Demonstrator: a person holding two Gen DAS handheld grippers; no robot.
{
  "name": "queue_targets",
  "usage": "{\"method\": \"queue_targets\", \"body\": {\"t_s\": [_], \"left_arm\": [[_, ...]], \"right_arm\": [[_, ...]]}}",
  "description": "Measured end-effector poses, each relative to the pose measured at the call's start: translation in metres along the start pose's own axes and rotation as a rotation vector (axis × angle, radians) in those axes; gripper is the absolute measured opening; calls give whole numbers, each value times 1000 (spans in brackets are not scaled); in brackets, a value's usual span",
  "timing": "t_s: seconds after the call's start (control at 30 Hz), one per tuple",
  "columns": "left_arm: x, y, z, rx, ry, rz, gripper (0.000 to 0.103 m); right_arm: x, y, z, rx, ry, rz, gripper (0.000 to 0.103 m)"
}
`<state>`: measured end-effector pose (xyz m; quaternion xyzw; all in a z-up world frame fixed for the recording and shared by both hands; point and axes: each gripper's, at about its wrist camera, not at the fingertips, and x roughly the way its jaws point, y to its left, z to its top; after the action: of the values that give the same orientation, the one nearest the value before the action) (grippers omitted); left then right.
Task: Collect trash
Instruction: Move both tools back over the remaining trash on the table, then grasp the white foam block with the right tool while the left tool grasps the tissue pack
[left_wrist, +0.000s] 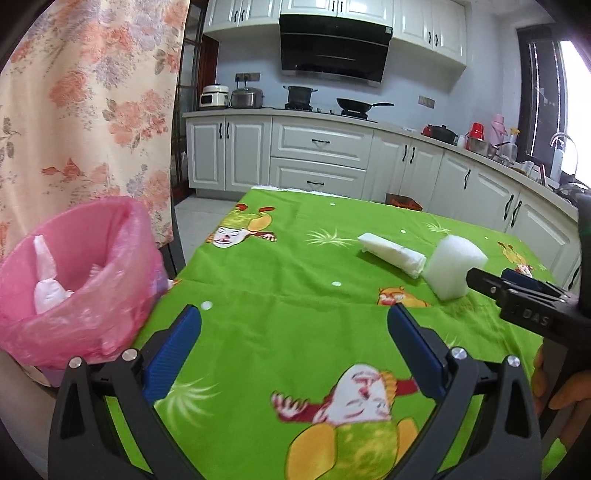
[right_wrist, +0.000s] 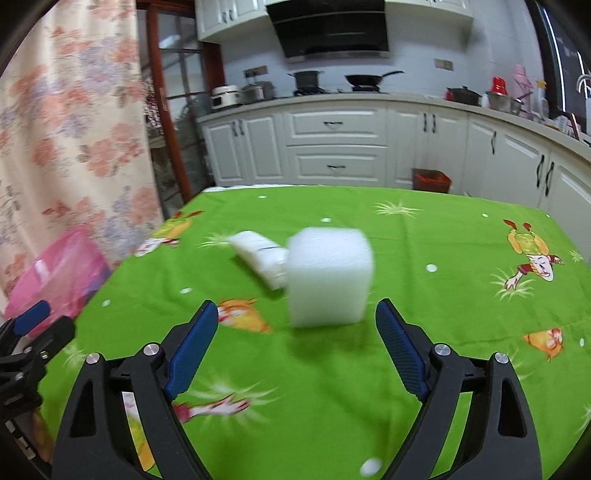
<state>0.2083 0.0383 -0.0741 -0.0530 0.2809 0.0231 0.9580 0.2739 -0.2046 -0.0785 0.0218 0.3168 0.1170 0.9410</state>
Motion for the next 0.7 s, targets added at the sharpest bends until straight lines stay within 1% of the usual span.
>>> {"method": "queue_targets", "body": {"t_s": [0.1,0.23,0.37,0.47,0.53,0.57,0.6,0.7], "left_arm": [[10,-4,6,-23,18,4,98],[25,-9,12,-17,37,18,98],[43,-14,17,-10,58,39,98],[57,-16,23,-22,70,51,98],[63,-18,26,-34,71,60,98],[66,-20,28,-40,73,61,98],[71,-22,30,-46,77,58,98],[84,-31,35,-51,91,53,98]], "right_arm": [[20,-11,12,11,30,-27,84],[44,-15,24,9,67,-49,84],[61,-14,27,-21,101,-57,84],[64,-13,25,-29,114,-51,83],[65,-14,24,-29,124,-39,77],[66,-15,22,-31,128,-34,70],[67,-16,21,-33,133,-25,60],[63,-22,18,-32,122,0,59]]}}
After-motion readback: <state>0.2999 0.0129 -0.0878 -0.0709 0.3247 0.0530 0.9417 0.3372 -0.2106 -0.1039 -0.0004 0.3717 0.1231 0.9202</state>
